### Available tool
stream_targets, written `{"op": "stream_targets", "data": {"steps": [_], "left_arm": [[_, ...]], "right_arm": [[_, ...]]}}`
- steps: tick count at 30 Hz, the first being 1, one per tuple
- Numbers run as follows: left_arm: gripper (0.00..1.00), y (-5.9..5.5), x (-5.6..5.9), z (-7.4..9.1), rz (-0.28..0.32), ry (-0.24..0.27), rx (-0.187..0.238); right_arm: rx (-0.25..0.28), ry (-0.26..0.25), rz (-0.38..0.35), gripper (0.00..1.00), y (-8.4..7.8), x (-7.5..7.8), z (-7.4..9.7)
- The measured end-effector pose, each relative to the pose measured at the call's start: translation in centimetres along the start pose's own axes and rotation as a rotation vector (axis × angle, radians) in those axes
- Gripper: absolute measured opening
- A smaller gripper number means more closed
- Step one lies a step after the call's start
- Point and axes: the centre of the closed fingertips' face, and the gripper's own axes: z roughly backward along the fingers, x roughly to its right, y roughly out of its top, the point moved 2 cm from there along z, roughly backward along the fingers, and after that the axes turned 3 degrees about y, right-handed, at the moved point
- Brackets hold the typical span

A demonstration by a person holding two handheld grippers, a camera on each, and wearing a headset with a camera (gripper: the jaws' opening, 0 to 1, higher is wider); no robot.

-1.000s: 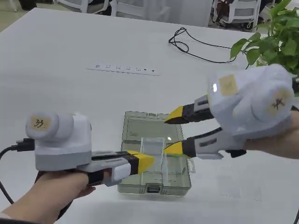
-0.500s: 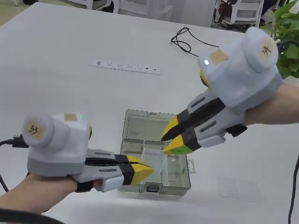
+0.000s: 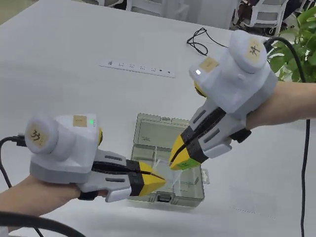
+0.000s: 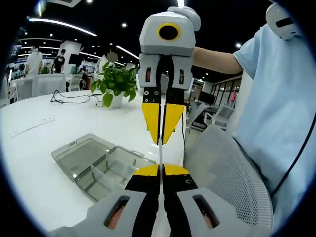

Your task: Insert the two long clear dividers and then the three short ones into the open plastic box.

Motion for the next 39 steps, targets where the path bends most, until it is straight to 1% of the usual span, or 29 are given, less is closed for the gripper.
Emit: {"op": "stream_targets", "data": {"steps": [3, 4, 5, 9, 11, 14, 16, 18, 19, 21, 22, 23, 25, 27, 29, 30, 31, 33, 35, 37, 39], "left_arm": [[0.0, -0.1, 0.1, -0.1, 0.001, -0.004, -0.002], [0.0, -0.2, 0.1, -0.1, 0.0, -0.004, -0.003], [0.0, -0.2, 0.1, -0.2, -0.001, -0.003, -0.004], [0.0, -0.4, 0.1, -0.2, 0.012, -0.004, -0.002], [0.0, -0.4, 0.1, -0.1, 0.021, -0.002, 0.002], [0.0, -0.4, -0.1, 0.0, 0.014, 0.004, 0.002], [0.0, -0.6, -0.4, 0.0, 0.016, 0.024, -0.004], [0.0, -0.7, -0.5, 0.1, 0.02, 0.032, -0.002], [0.0, -0.8, -0.7, 0.2, 0.026, 0.045, 0.004], [0.06, -0.9, -0.9, 0.4, 0.035, 0.063, 0.009], [0.09, -1.0, -1.2, 0.5, 0.046, 0.08, 0.008], [0.11, -1.1, -1.2, 0.6, 0.048, 0.084, 0.008], [0.14, -1.4, -1.6, 1.0, 0.056, 0.115, 0.007], [0.24, -1.8, -2.1, 1.3, 0.06, 0.153, 0.004], [0.34, -2.1, -2.5, 1.6, 0.059, 0.179, -0.005], [0.37, -2.4, -2.8, 1.8, 0.052, 0.201, -0.013], [0.4, -2.5, -2.9, 2.0, 0.057, 0.209, -0.023], [0.47, -2.8, -3.2, 2.3, 0.052, 0.232, -0.031], [0.55, -3.2, -3.7, 2.6, 0.054, 0.258, -0.045], [0.63, -3.5, -4.1, 2.9, 0.054, 0.286, -0.059], [0.68, -3.7, -4.3, 3.1, 0.051, 0.3, -0.068]], "right_arm": [[-0.004, 0.006, 0.011, 0.03, 0.3, -0.3, -0.2], [-0.013, 0.008, 0.0, 0.03, 0.3, -0.3, -0.3], [-0.021, 0.011, -0.026, 0.02, 0.2, -0.4, -0.4], [-0.033, 0.011, -0.01, 0.02, 0.2, -0.8, -0.6], [-0.034, 0.008, -0.013, 0.02, 0.2, -0.5, -0.5], [-0.034, 0.005, -0.025, 0.02, 0.3, -0.3, -0.5], [-0.042, 0.0, -0.027, 0.02, 0.3, -0.1, -0.8], [-0.047, -0.004, -0.03, 0.02, 0.3, 0.1, -1.0], [-0.047, -0.006, -0.031, 0.02, 0.3, 0.2, -1.0], [-0.055, -0.013, -0.03, 0.02, 0.1, 0.6, -1.1], [-0.058, -0.015, -0.032, 0.02, 0.1, 0.7, -1.2], [-0.058, -0.02, -0.035, 0.02, 0.1, 0.8, -1.2], [-0.056, -0.026, -0.042, 0.02, 0.1, 1.1, -1.2], [-0.053, -0.038, -0.054, 0.02, 0.1, 1.5, -1.3], [-0.052, -0.052, -0.065, 0.02, 0.1, 1.9, -1.2], [-0.051, -0.058, -0.065, 0.02, 0.1, 2.1, -1.2], [-0.053, -0.066, -0.064, 0.02, 0.1, 2.3, -1.2], [-0.058, -0.098, -0.078, 0.02, -0.1, 3.6, -1.1], [-0.052, -0.124, -0.096, 0.02, -0.2, 4.4, -1.1], [-0.054, -0.143, -0.109, 0.02, -0.3, 4.9, -1.0], [-0.054, -0.155, -0.12, 0.02, -0.3, 5.4, -1.0]]}}
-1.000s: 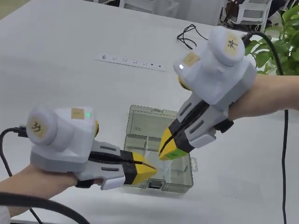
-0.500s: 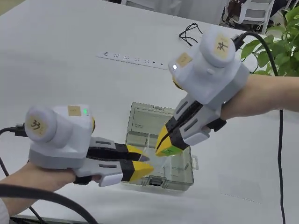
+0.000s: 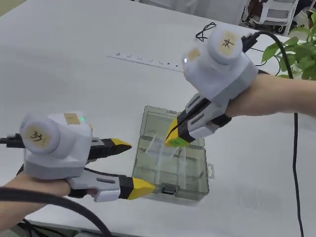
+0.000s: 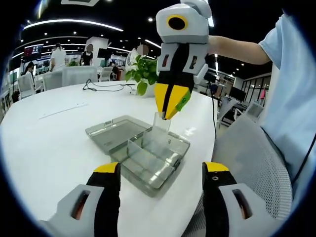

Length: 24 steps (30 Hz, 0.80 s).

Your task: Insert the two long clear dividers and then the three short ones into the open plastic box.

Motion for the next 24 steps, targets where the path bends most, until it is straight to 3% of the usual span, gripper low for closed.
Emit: {"op": "stream_targets", "data": {"steps": [11, 17, 24], "left_arm": [[0.99, -1.7, -1.4, 0.7, -0.023, 0.081, -0.072], [1.0, -2.2, -1.6, 1.0, -0.01, 0.094, -0.083], [1.0, -2.5, -2.0, 1.4, 0.004, 0.103, -0.082]], "right_arm": [[0.009, -0.058, -0.062, 0.02, 0.1, 2.6, -1.2], [-0.011, -0.051, -0.061, 0.02, -0.2, 3.1, -2.6], [-0.027, -0.036, -0.061, 0.02, -0.5, 2.9, -2.9]]}}
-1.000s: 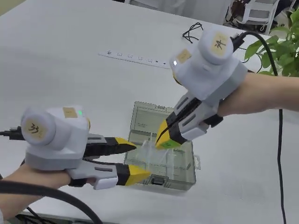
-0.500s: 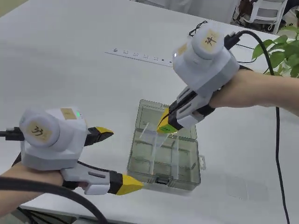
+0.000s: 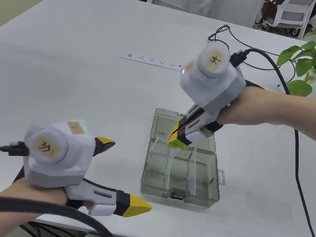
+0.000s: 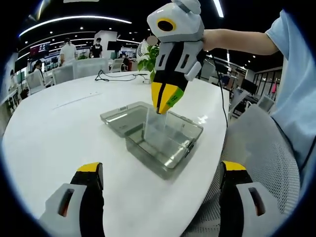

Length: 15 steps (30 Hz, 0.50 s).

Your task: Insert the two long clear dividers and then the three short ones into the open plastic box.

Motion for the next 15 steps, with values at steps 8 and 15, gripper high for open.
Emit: {"op": "stream_targets", "data": {"steps": [8, 15], "left_arm": [[0.98, 0.06, 0.12, 0.26, 0.004, -0.003, 0.008], [0.96, -0.3, 0.39, 0.27, 0.012, -0.012, 0.003]], "right_arm": [[-0.013, 0.001, 0.019, 0.02, -0.29, 0.11, -0.59], [-0.015, 0.006, 0.024, 0.02, -0.22, -0.11, -0.79]]}}
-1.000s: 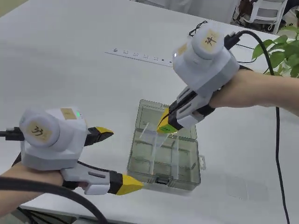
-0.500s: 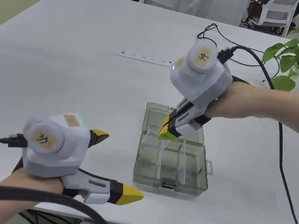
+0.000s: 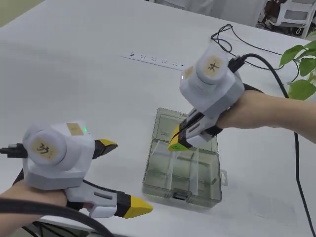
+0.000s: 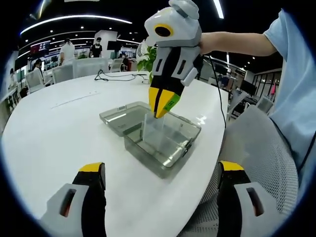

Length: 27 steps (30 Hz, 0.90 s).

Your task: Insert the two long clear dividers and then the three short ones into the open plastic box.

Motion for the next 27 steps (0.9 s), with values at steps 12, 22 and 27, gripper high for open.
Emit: {"op": "stream_targets", "data": {"steps": [12, 22, 27], "left_arm": [[0.94, 0.1, 0.5, -0.1, 0.007, -0.008, 0.007], [0.93, -0.1, 0.3, 0.2, 0.014, 0.001, 0.008], [0.92, -0.3, 0.5, 0.2, 0.019, -0.002, 0.005]], "right_arm": [[-0.032, -0.049, 0.03, 0.02, 0.0, -0.6, -1.5], [-0.047, -0.057, 0.017, 0.02, -0.5, -0.3, -2.6], [-0.069, -0.059, 0.027, 0.02, -0.8, -0.2, -3.5]]}}
